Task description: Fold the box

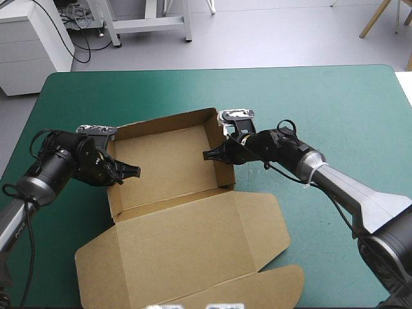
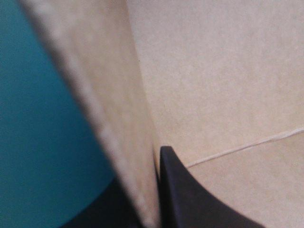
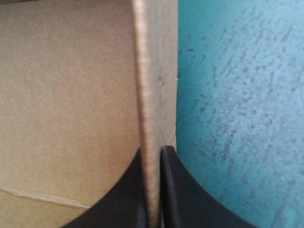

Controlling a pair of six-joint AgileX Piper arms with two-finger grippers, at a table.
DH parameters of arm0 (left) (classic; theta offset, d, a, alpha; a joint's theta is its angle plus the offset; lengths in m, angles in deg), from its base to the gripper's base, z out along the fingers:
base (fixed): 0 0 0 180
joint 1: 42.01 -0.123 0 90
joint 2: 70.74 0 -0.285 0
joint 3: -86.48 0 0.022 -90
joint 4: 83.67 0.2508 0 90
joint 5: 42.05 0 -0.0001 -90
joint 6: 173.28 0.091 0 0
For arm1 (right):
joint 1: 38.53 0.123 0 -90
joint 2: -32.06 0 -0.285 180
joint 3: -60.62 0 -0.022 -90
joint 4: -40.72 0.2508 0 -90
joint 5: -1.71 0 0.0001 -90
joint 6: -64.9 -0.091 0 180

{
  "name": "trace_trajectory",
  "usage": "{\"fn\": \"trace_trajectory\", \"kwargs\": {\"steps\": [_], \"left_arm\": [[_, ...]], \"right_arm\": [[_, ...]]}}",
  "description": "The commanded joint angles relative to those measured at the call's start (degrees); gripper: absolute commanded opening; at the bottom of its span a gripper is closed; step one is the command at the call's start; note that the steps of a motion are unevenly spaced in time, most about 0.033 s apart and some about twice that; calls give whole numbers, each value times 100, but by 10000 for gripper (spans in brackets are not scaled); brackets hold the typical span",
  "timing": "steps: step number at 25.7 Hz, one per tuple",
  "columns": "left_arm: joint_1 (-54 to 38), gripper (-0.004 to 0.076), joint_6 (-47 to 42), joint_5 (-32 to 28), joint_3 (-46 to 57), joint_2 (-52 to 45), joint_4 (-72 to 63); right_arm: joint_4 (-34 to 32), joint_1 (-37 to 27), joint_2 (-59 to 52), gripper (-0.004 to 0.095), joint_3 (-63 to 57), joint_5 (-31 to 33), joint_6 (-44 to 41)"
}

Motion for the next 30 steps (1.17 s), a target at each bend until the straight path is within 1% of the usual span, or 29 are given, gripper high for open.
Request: {"fn": "trace_trajectory", "kwargs": {"steps": [1, 4, 6, 9, 13, 17, 18, 20, 22, 26, 30], "left_arm": [[245, -10, -65, -776, -159, -179, -293], [245, -10, -65, -858, -159, -179, -341], [245, -10, -65, -919, -159, -167, -341], [245, -10, -53, -986, -294, -59, -449], [245, -10, 159, -611, -961, 400, -740], [245, -10, 159, -297, -1741, 977, -1009], [245, -10, 159, -188, -2075, 1232, -1210], [259, -10, 249, -52, -2624, 1660, -1482], [318, -10, 263, 7, -2925, 1915, -1529], [436, -10, 263, 156, -3278, 2268, -1506], [519, -10, 263, 211, -3296, 2497, -1522]], "right_arm": [[238, 124, -242, -6, 190, 559, -6], [-111, 89, -254, -6, 377, 1013, -156], [-634, 18, -254, -7, 776, 1555, -413], [-951, -223, -254, -14, 1498, 2377, -481], [-1154, -491, -254, -14, 2012, 3138, -481], [-1632, -696, -254, -14, 2222, 3880, -515], [-1919, -768, -254, -14, 2152, 3936, -545], [-1853, -870, -262, -14, 2019, 3936, -691], [-1839, -871, -211, -14, 1867, 3936, -677], [-1907, -871, -73, -14, 1583, 3936, -677], [-1747, -871, 137, -14, 1460, 3936, -677]]}}
